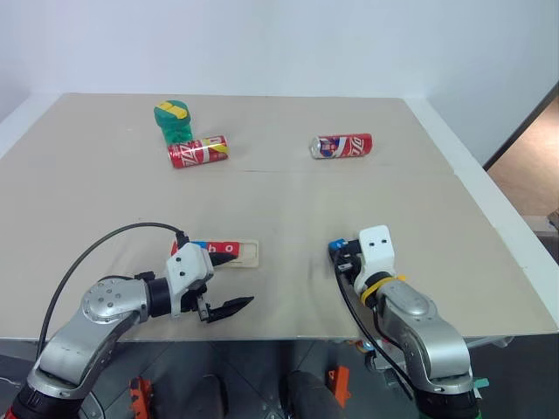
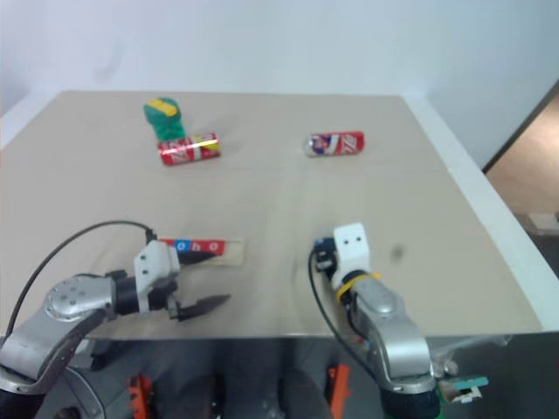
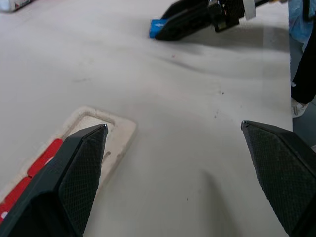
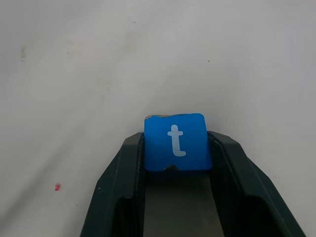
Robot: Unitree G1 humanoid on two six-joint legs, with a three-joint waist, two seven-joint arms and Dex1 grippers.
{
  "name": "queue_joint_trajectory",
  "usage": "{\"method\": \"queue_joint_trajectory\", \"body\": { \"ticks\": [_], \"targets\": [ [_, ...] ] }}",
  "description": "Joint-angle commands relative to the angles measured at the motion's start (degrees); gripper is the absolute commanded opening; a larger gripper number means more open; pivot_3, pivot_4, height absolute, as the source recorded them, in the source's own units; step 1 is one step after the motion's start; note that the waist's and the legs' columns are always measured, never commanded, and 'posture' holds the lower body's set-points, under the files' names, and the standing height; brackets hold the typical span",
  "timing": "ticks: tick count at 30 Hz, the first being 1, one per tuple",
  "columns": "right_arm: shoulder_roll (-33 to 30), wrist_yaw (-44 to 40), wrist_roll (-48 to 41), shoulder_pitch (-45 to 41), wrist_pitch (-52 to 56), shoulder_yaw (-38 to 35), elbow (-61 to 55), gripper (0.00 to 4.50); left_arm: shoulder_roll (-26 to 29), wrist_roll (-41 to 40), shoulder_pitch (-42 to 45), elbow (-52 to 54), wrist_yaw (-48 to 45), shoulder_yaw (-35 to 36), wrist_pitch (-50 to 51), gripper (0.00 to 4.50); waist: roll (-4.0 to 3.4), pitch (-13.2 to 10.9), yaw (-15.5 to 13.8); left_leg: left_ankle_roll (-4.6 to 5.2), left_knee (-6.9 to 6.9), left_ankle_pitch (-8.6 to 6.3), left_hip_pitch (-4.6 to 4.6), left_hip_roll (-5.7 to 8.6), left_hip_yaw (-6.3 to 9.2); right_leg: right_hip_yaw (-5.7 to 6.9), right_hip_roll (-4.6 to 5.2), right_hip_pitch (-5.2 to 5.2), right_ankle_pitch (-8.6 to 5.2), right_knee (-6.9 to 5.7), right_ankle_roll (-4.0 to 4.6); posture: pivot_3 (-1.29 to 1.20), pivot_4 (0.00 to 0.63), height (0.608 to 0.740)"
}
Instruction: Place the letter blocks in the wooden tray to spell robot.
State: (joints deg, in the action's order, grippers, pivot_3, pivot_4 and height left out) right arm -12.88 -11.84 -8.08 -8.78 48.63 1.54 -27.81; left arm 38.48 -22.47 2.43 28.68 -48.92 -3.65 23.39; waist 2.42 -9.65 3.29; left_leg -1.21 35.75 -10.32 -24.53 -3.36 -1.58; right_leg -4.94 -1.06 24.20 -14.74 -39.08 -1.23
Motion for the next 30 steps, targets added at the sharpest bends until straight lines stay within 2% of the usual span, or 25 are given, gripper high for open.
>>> {"method": "queue_joint_trajectory", "body": {
  "ticks": [1,7,9,16,18,24,27,30],
  "targets": [
    [0.44,-1.53,-2.46,-2.88,2.02,1.30,-4.33,1.21,-0.29,0.17,-0.68,1.33,0.50,0.49,-1.19,4.50,0.00,0.00,-0.04,0.00,0.00,0.00,0.00,-0.01,0.00,0.00,-0.01,0.00,0.00,0.00,0.00,0.00,0.150,0.740],
    [3.39,2.78,-2.03,-5.74,9.66,2.56,-6.82,1.21,-0.13,0.35,-1.87,1.96,0.94,0.45,-1.49,4.50,0.00,0.00,-0.18,-0.02,-0.08,-0.01,-0.08,0.02,0.03,0.03,0.02,0.04,-0.02,0.01,-0.17,0.00,0.150,0.740],
    [1.88,2.38,-1.31,-7.07,12.35,5.79,-7.22,1.21,-0.14,0.52,-2.01,2.12,1.47,0.45,-1.44,4.50,0.00,0.00,-0.19,-0.02,-0.08,-0.01,-0.11,0.02,0.04,0.03,0.02,0.07,-0.02,0.01,-0.18,0.00,0.150,0.740],
    [3.79,-0.46,-5.09,-9.68,14.43,6.85,-3.36,1.21,0.42,0.74,-3.15,2.43,1.55,0.94,-1.56,4.50,0.00,0.00,-0.24,-0.02,-0.07,-0.01,-0.10,0.02,0.05,0.06,0.03,0.08,-0.01,0.00,-0.16,0.00,0.150,0.740],
    [4.04,-0.47,-5.25,-9.67,13.92,6.79,-2.71,2.26,0.40,0.70,-2.92,2.40,1.61,1.12,-1.47,4.50,0.00,0.00,-0.27,-0.02,-0.07,-0.01,-0.11,0.02,0.05,0.06,0.03,0.08,-0.01,0.00,-0.16,0.00,0.150,0.740],
    [1.88,-3.12,-7.73,-12.96,13.39,3.03,-4.89,4.35,0.49,0.92,-2.80,2.18,1.42,1.45,-1.87,4.50,0.00,0.00,-0.29,-0.02,-0.06,-0.01,-0.12,0.04,0.02,0.05,0.05,0.08,0.00,0.01,-0.18,0.00,0.150,0.740],
    [-5.61,-12.80,-12.82,-17.26,11.65,-0.35,-2.73,4.47,0.26,1.12,-2.24,1.43,1.39,1.44,-2.43,4.50,-0.02,-0.02,-0.39,-0.02,-0.01,-0.01,-0.11,0.06,0.02,0.06,0.07,0.05,0.03,0.01,-0.22,0.00,0.150,0.740],
    [-17.13,-34.73,-13.52,-21.84,-3.85,3.67,10.31,4.47,-0.31,0.86,-1.33,0.45,0.79,0.99,-3.21,4.50,-0.02,-0.02,-0.43,-0.01,0.04,-0.01,-0.08,0.11,-0.01,0.08,0.13,-0.01,0.03,0.04,-0.23,0.00,0.150,0.740]
  ]
}}
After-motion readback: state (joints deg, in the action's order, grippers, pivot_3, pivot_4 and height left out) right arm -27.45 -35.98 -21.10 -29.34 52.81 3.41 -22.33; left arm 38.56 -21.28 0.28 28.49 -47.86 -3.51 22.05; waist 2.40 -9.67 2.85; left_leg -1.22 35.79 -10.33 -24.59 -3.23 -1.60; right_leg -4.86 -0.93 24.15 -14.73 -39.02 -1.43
